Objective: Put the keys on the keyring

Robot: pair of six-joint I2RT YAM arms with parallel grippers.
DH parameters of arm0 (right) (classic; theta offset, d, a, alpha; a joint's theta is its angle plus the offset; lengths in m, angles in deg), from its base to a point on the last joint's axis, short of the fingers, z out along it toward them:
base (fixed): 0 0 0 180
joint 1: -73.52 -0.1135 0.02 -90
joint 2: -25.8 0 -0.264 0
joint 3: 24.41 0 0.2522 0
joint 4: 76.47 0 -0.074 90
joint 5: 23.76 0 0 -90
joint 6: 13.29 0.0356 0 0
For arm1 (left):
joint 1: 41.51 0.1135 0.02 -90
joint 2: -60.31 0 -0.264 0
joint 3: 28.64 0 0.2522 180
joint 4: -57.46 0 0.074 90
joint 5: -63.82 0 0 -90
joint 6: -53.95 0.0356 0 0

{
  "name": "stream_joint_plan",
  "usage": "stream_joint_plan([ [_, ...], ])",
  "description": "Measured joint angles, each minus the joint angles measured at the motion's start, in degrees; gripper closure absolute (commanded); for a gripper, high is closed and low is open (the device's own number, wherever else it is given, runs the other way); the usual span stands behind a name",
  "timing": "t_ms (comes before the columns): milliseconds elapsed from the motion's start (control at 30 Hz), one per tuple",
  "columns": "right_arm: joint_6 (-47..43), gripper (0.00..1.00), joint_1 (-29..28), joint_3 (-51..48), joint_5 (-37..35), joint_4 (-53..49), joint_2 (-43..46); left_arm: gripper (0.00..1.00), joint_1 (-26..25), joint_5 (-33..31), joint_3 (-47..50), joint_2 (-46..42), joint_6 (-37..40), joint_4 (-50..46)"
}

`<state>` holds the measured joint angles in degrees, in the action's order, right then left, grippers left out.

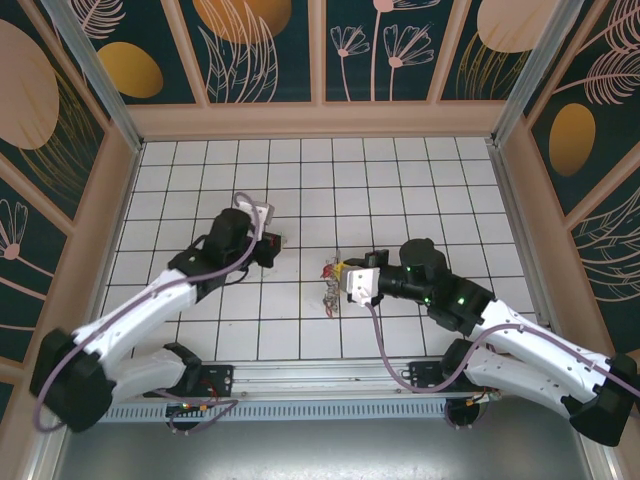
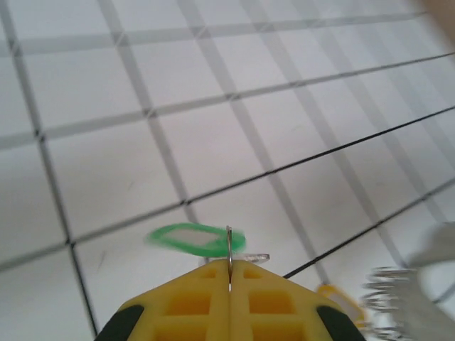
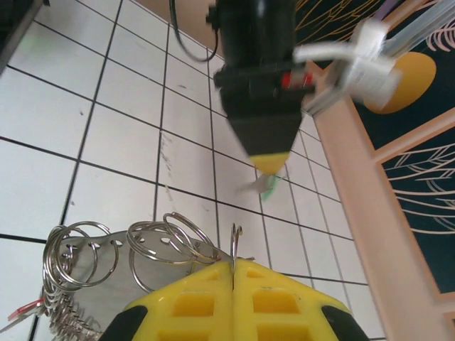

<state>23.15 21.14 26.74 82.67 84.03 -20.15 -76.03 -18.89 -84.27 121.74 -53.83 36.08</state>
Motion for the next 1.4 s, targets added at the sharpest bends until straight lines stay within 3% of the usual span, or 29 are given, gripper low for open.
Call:
stream_joint_plan([
  [100, 1.7, 1.0, 0.0, -0.2, 2.0, 0.8, -0.5, 1.0, 0.0, 5.7, 0.7, -4.6, 8.8, 4.0],
  [333, 6.0, 1.0, -0.1, -0.2, 8.2, 4.1, -3.2, 1.0, 0.0, 18.0, 1.6, -6.0, 27.6, 6.9],
  [567, 9.2, 1.0, -0.1, -0.2, 11.6, 7.7, -3.7, 1.0, -0.1, 25.3, 4.3, -8.9, 41.6, 9.4],
  [933, 10.2, 1.0, 0.1, -0.2, 12.7, 8.9, -6.7, 1.0, -0.1, 33.2, 5.3, -10.5, 52.3, 10.9],
  [1400, 9.9, 1.0, 2.2, 0.9, 16.6, 8.6, -8.8, 1.0, 0.0, 38.6, 5.2, -8.3, 60.3, 6.6],
])
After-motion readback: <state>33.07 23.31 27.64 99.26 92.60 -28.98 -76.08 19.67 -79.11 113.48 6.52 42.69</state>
